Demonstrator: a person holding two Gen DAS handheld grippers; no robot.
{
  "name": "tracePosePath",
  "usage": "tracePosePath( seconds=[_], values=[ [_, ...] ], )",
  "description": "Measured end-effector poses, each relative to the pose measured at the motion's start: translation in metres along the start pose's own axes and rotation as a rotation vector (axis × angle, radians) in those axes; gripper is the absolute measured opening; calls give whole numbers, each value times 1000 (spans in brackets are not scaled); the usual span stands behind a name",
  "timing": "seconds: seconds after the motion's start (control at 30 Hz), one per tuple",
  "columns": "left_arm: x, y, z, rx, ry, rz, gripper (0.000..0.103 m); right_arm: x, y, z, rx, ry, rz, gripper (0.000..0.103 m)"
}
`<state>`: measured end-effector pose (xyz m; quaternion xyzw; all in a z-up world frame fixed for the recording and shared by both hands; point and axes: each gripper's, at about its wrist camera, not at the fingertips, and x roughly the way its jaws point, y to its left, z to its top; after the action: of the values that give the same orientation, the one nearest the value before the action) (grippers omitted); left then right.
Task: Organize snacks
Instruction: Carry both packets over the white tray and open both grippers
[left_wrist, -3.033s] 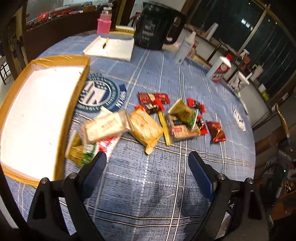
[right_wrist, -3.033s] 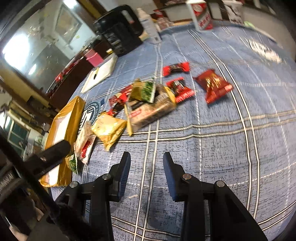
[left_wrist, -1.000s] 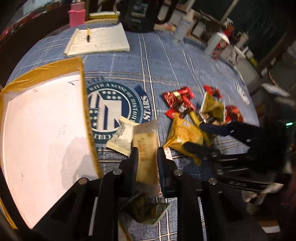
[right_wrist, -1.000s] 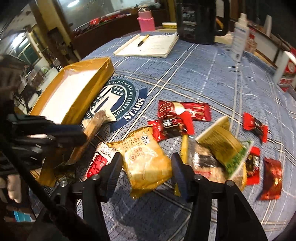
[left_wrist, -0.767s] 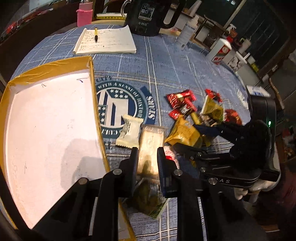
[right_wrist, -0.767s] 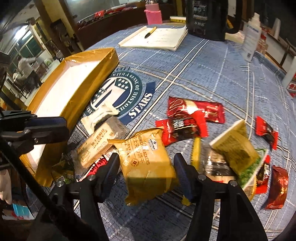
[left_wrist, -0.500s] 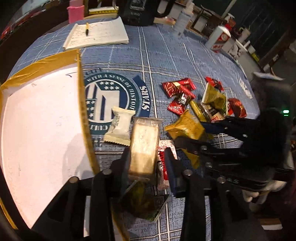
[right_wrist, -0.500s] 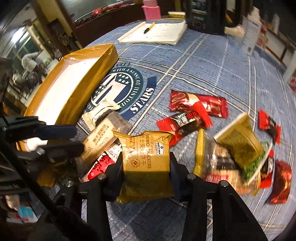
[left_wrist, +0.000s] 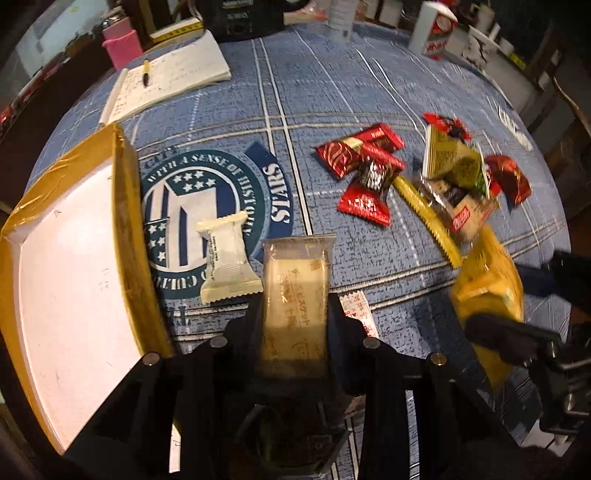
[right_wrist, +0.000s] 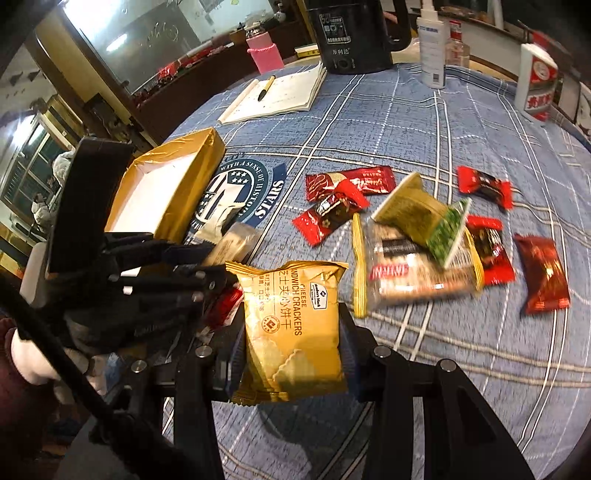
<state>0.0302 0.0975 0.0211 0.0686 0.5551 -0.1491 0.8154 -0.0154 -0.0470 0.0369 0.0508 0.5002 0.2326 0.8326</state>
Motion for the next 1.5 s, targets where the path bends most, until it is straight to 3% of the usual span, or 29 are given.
tracePosePath(
  seconds=[0.27, 0.5, 0.7, 0.97, 1.3, 1.5],
  values=[
    [-59, 24, -16, -163, -134, -72, 35, -18, 4, -8, 23, -24, 23, 43],
    [-99, 92, -53, -332, -191, -20, 35, -15, 50, 4, -53, -32, 99, 43],
    [-99, 145, -92, -456, -159, 57, 35, 9, 122, 17, -164, 1, 181, 43],
    [-78, 183, -127, -528, -83, 97, 35, 69, 199, 16, -289, 95, 192, 44],
    [-73, 205, -142, -586, -71, 49, 39, 113, 214, 10, -331, 155, 134, 44],
    [-83, 213, -141, -635, -87, 14, 49, 111, 227, 6, -367, 110, 112, 46]
  ],
)
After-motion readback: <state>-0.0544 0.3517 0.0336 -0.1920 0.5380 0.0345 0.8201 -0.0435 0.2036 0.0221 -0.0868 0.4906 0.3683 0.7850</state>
